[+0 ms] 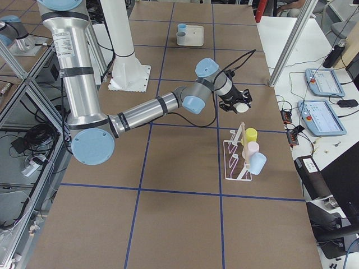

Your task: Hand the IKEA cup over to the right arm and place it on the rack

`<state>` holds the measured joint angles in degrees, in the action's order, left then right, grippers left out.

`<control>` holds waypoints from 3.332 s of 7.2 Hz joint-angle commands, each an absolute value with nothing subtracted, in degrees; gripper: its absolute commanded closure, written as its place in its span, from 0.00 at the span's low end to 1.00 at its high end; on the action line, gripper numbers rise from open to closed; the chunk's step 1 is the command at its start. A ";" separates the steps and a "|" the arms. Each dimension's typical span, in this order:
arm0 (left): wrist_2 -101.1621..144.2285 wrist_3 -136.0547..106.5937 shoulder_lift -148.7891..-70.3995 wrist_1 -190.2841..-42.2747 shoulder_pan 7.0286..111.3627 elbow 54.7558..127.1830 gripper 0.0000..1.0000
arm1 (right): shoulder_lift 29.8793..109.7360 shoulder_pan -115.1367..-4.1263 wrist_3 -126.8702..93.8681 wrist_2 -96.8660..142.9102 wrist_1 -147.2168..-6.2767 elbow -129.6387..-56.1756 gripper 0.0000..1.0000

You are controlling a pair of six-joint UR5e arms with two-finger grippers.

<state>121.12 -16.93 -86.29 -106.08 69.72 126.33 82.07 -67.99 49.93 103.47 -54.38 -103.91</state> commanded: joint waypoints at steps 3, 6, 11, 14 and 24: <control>124.45 -12.30 -85.87 -106.08 73.56 124.63 0.00 | 90.32 -69.00 73.45 90.63 -54.40 -107.47 1.00; 124.45 -12.39 -85.87 -106.08 73.56 124.72 0.00 | 91.84 -64.02 84.37 82.24 -54.32 -107.93 1.00; 126.21 -12.48 -85.87 -106.17 73.56 124.45 0.00 | 92.99 -53.01 84.20 59.45 -54.23 -105.74 1.00; 126.21 -12.48 -85.87 -106.17 73.56 124.45 0.00 | 92.64 -51.34 83.50 54.60 -53.79 -103.11 1.00; 126.21 -12.48 -85.87 -106.17 73.56 124.45 0.00 | 91.76 -46.15 81.39 45.18 -53.79 -99.67 1.00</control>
<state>126.21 -12.48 -85.87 -106.17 73.56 124.45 91.80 -46.64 81.76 45.74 -53.72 -100.12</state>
